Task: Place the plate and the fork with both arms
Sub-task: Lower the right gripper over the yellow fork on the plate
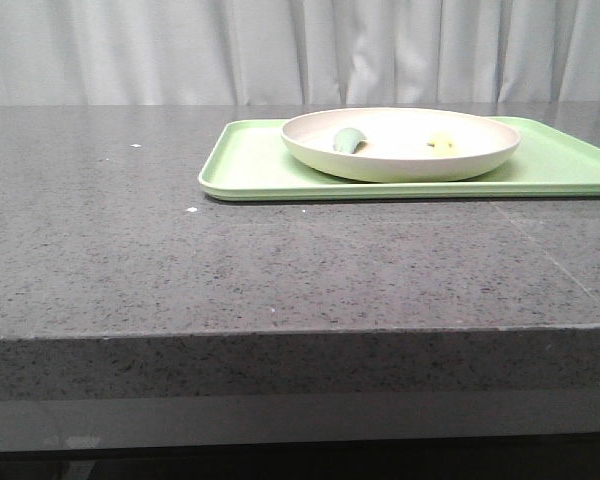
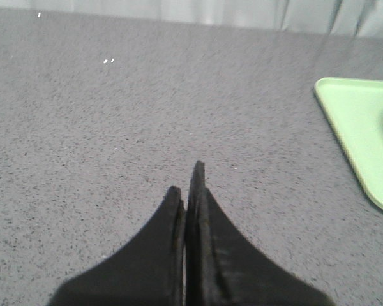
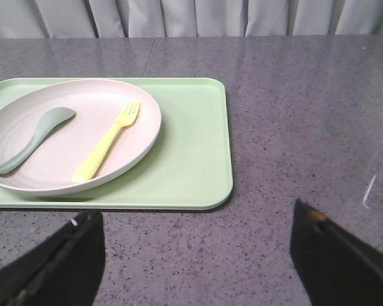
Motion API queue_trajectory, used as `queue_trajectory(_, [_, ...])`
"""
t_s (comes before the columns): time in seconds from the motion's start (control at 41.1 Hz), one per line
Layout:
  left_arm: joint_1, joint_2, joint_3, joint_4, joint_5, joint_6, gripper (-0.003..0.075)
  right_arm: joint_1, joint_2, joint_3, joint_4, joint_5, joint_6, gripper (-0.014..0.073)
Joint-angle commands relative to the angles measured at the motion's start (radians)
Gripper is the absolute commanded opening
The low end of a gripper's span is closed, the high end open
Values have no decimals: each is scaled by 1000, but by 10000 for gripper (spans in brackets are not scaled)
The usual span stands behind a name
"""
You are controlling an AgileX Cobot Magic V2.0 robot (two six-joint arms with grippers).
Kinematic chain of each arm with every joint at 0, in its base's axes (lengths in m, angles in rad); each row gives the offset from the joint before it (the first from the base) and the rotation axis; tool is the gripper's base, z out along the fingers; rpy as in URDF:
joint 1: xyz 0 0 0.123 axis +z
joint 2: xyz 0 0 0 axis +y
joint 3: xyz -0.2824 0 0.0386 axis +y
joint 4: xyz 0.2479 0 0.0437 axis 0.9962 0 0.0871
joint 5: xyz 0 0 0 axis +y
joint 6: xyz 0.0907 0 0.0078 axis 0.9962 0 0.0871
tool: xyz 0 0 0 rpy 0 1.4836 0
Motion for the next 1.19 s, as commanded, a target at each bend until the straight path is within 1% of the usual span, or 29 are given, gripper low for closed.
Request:
queue_trajectory(0.0, [-15,-87,39,-3,-100,0,-18,1,7,-37,1,-74,-6,615])
queue_trajectory(0.146, [-18,-210,101,-3,-100,0,-18,1,11,-37,1,-108,-6,615])
queue_trajectory(0.268, [-18,-260,118,-3,-100,0,-18,1,62,-51,1,-152,-6,612])
queue_trajectory(0.438, [-18,-263,122,-3,-97,0,-18,13,229,-155,2,-153,-6,612])
queue_trajectory(0.535, [-18,-263,122,-3,-97,0,-18,55,359,-239,2,-129,-6,612])
queue_trajectory(0.657, [-18,-263,122,-3,-97,0,-18,141,533,-386,16,-45,-6,612])
queue_trajectory(0.779, [-18,-263,122,-3,-97,0,-18,191,723,-551,87,73,-6,612])
queue_trajectory(0.852, [-18,-263,122,-3,-97,0,-18,191,820,-652,130,162,12,612])
queue_trajectory(0.949, [-18,-263,122,-3,-97,0,-18,191,949,-804,136,284,52,612])
queue_trajectory(1.095, [-18,-263,122,-3,-97,0,-18,191,1111,-979,136,390,67,612])
queue_trajectory(1.168, [-18,-263,122,-3,-97,0,-18,191,1171,-1039,136,419,73,612])
